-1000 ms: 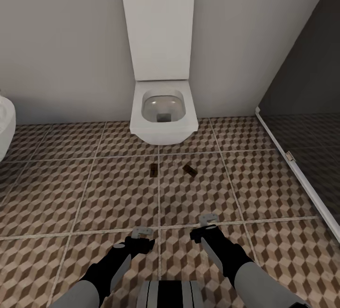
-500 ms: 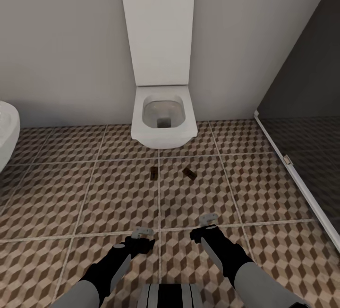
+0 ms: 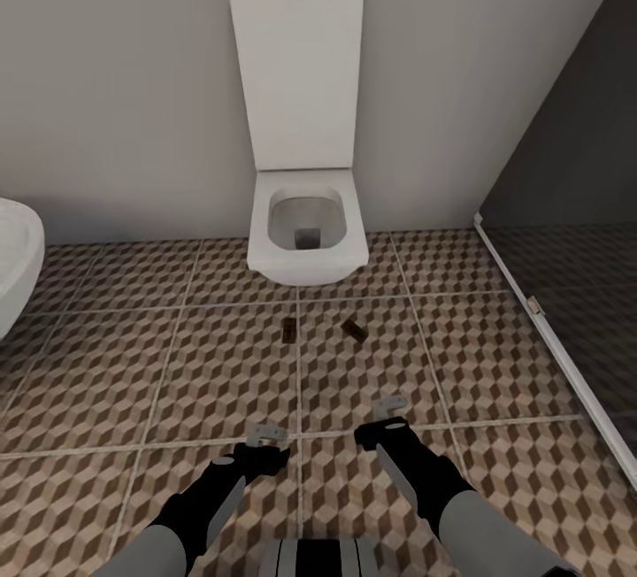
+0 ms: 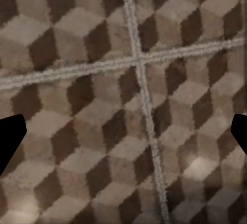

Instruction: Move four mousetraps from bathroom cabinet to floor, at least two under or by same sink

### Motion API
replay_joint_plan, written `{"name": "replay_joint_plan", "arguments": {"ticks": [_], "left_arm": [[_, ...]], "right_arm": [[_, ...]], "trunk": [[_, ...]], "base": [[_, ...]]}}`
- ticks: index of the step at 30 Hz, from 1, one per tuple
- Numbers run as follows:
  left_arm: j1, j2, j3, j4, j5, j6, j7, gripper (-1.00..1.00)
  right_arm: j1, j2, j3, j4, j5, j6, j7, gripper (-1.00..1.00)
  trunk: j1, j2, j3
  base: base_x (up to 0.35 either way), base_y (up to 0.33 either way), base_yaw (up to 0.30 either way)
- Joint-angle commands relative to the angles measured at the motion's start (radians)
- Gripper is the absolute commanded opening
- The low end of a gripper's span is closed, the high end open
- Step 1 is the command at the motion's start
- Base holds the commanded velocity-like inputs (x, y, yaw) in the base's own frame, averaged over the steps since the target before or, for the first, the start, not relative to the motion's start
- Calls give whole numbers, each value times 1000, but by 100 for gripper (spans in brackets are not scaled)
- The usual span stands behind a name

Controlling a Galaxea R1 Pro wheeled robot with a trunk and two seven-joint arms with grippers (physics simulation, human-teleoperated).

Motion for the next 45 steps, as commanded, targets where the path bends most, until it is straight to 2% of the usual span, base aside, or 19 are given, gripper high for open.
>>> {"name": "replay_joint_plan", "arguments": {"ticks": [1,14,45], "left_arm": [[0,1,-3,-1,10,5,1,100],[0,1,-4,-2,10,5,1,100],[0,1,-4,-1,10,5,1,100]], "right_arm": [[-1,-1,7,-2,-11,3,-9,100],[-1,-2,7,-9,-12,-1,-6,100],[-1,-3,7,-9,-11,-1,2,100]], "trunk": [[-4,7,3],[-54,98,47],[-173,315,191]], "base": [[0,0,0],[0,0,0],[0,0,0]]}}
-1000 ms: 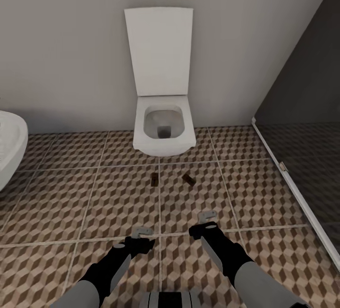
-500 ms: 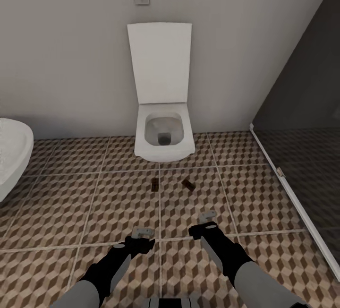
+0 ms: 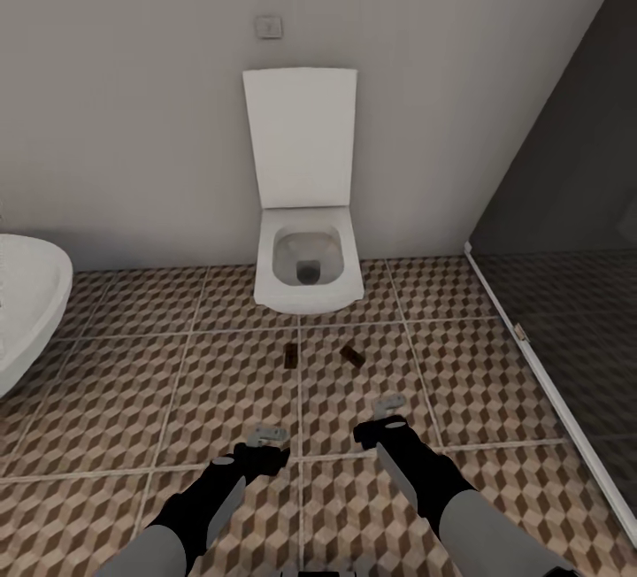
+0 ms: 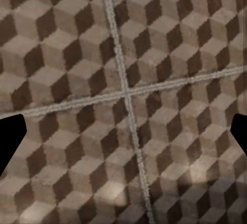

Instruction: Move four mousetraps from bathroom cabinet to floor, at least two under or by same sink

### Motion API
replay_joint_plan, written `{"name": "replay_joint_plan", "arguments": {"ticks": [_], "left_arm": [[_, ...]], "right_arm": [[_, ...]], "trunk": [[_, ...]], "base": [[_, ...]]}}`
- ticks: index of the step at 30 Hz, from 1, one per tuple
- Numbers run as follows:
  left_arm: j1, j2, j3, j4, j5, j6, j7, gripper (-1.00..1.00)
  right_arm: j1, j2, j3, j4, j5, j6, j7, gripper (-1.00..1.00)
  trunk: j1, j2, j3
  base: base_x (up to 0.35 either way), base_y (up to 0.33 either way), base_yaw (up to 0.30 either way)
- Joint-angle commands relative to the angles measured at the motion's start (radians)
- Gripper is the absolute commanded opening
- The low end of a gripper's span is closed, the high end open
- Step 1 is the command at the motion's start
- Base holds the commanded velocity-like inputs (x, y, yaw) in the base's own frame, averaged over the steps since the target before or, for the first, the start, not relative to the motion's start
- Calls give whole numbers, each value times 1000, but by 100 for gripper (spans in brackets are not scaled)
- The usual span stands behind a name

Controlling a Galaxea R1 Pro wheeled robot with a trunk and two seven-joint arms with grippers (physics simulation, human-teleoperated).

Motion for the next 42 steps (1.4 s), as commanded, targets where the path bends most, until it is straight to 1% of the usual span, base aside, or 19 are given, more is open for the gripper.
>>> {"name": "replay_joint_plan", "arguments": {"ticks": [1,42], "left_arm": [[0,1,-3,-2,10,5,1,100],[0,1,-4,-2,10,5,1,100]], "right_arm": [[-1,-1,7,-1,-11,4,-9,100],[-1,-1,7,-1,-11,4,-9,100]], "trunk": [[-4,7,4],[-161,294,198]], "base": [[0,0,0],[0,0,0]]}}
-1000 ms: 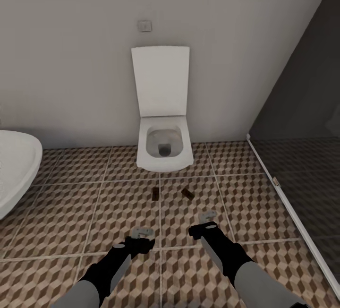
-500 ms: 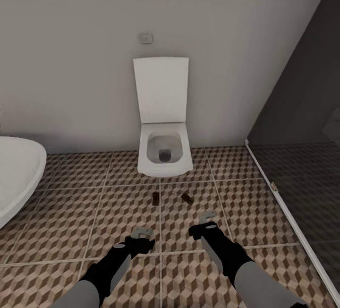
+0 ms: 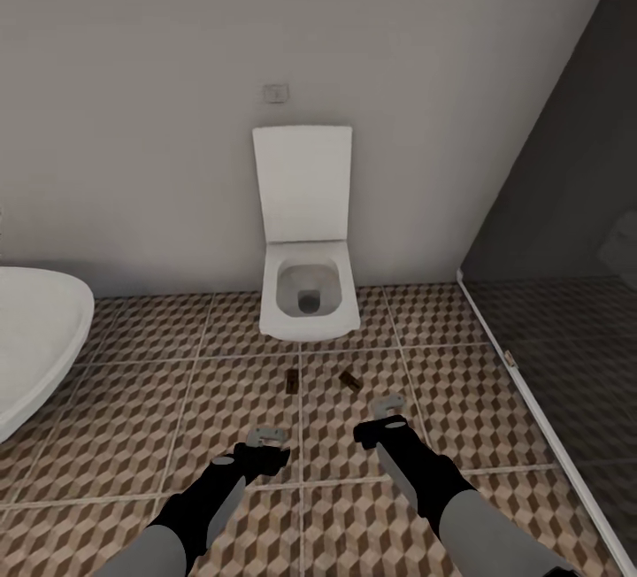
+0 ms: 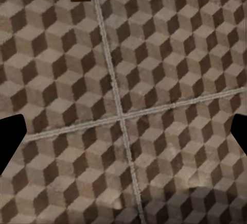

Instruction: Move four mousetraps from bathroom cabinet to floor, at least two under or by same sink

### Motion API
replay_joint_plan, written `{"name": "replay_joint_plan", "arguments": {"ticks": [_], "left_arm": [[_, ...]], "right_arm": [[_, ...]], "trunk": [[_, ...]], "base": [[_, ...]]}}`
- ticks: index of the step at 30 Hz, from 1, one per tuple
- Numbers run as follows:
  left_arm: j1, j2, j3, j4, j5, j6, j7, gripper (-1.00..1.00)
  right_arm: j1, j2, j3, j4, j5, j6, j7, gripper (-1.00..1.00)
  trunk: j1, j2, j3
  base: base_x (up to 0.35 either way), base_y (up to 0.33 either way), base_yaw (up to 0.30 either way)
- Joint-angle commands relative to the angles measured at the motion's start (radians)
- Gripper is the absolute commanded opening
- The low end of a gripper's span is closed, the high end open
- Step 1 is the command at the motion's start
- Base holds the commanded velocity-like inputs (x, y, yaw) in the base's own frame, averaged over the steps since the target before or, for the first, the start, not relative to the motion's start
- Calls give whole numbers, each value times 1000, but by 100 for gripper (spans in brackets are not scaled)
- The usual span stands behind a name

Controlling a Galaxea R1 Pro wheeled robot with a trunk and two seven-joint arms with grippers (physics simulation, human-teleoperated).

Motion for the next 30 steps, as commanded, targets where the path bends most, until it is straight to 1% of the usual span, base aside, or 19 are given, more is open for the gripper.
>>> {"name": "replay_joint_plan", "arguments": {"ticks": [1,25,30], "left_arm": [[0,1,-4,-2,10,5,1,100],[0,1,-3,1,10,5,1,100],[0,7,-4,2,10,5,1,100]], "right_arm": [[-1,-1,7,-1,-11,4,-9,100],[-1,-8,8,0,-10,4,-8,100],[-1,-13,8,4,-9,-16,-8,100]], "trunk": [[-4,7,4],[-96,175,118],[-115,210,141]], "base": [[0,0,0],[0,0,0],[0,0,0]]}}
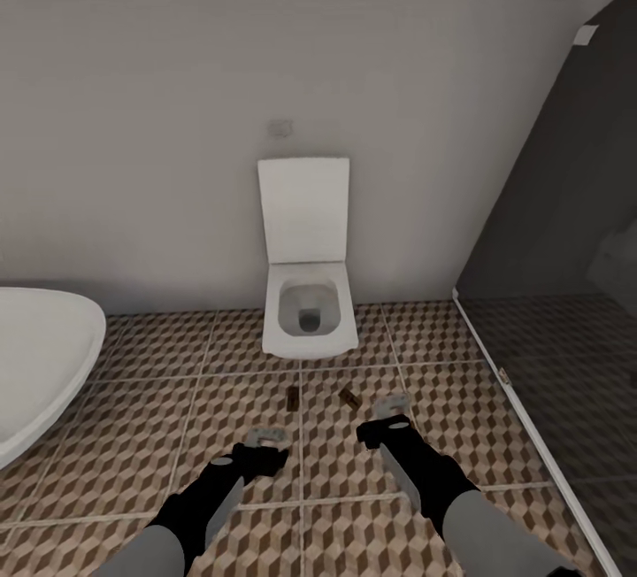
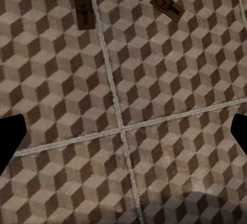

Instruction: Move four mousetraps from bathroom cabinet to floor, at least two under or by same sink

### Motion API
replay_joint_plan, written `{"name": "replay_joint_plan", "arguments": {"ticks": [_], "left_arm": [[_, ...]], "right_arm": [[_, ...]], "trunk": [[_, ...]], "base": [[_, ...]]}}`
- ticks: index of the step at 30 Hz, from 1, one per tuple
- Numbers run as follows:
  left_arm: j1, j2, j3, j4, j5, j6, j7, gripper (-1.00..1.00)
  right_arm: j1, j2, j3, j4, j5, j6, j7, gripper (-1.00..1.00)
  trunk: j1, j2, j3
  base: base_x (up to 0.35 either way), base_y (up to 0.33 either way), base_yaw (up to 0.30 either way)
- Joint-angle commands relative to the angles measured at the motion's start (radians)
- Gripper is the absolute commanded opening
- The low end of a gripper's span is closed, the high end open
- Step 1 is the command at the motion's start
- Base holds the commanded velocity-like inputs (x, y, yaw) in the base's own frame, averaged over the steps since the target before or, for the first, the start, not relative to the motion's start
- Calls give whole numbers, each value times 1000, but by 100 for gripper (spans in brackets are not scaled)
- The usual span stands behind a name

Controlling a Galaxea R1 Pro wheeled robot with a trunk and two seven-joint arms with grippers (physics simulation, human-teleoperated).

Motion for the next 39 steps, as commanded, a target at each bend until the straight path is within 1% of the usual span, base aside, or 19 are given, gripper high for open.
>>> {"name": "replay_joint_plan", "arguments": {"ticks": [1,3,6,8,9,11,12,18,22,25,26,28,29,30,31,33,34,38,39], "left_arm": [[0,2,-4,-1,10,5,1,100],[0,18,-4,6,9,5,1,100],[0,29,-4,7,9,5,1,100],[0,44,-4,8,9,5,1,100],[0,65,-4,11,9,4,0,100],[0,88,-3,16,10,3,0,100],[0,104,-3,17,10,1,-1,100],[1,153,-2,30,12,-5,-4,100],[1,170,-2,66,13,-9,-8,100],[1,180,-2,105,14,-28,-10,100],[1,185,-2,126,14,-50,-11,100],[1,190,-2,149,14,-79,-11,100],[1,193,-2,178,14,-114,-11,100],[1,194,-2,194,14,-132,-11,100],[1,196,-2,227,14,-169,-11,100],[1,197,-2,260,14,-206,-11,100],[1,198,-2,290,14,-238,-10,100],[1,198,-2,343,14,-287,-10,100],[1,197,-3,371,13,-305,-11,100]], "right_arm": [[-1,-2,7,0,-11,-3,-9,100],[-1,-18,7,9,-9,-40,-10,100],[-1,-38,7,14,-9,-57,-10,100],[0,-62,8,27,-11,-73,-9,100],[0,-82,7,57,-12,-100,1,100],[1,-98,7,106,-11,-138,28,100],[1,-107,7,147,-11,-168,53,100],[1,-129,7,246,-9,-245,86,100],[1,-141,7,306,-10,-295,91,100],[1,-148,7,355,-11,-342,101,100],[0,-151,7,380,-11,-365,109,100],[1,-152,7,406,-11,-387,118,100],[1,-153,7,431,-11,-408,128,100],[1,-153,7,443,-11,-418,133,100],[1,-155,7,464,-11,-437,143,100],[1,-156,7,482,-11,-455,151,100],[1,-158,7,496,-11,-471,157,100],[3,-160,7,514,-11,-495,164,100],[5,-161,7,520,-11,-501,165,100]], "trunk": [[-4,7,4],[-12,21,14],[-23,42,28],[-31,56,37],[-35,63,42],[-42,77,51],[-46,84,56],[-69,126,84],[-84,154,103],[-96,175,117],[-100,182,122],[-107,196,131],[-111,203,136],[-115,210,141],[-119,217,145],[-127,231,155],[-130,238,160],[-146,266,178],[-150,273,183]], "base": [[0,0,0],[0,0,0],[0,0,0],[0,0,0],[0,0,0],[0,0,0],[0,0,0],[0,0,0],[0,0,0],[0,0,0],[0,0,0],[0,0,0],[0,0,0],[0,0,0],[0,0,0],[0,0,0],[0,0,0],[0,0,0],[0,0,0]]}}
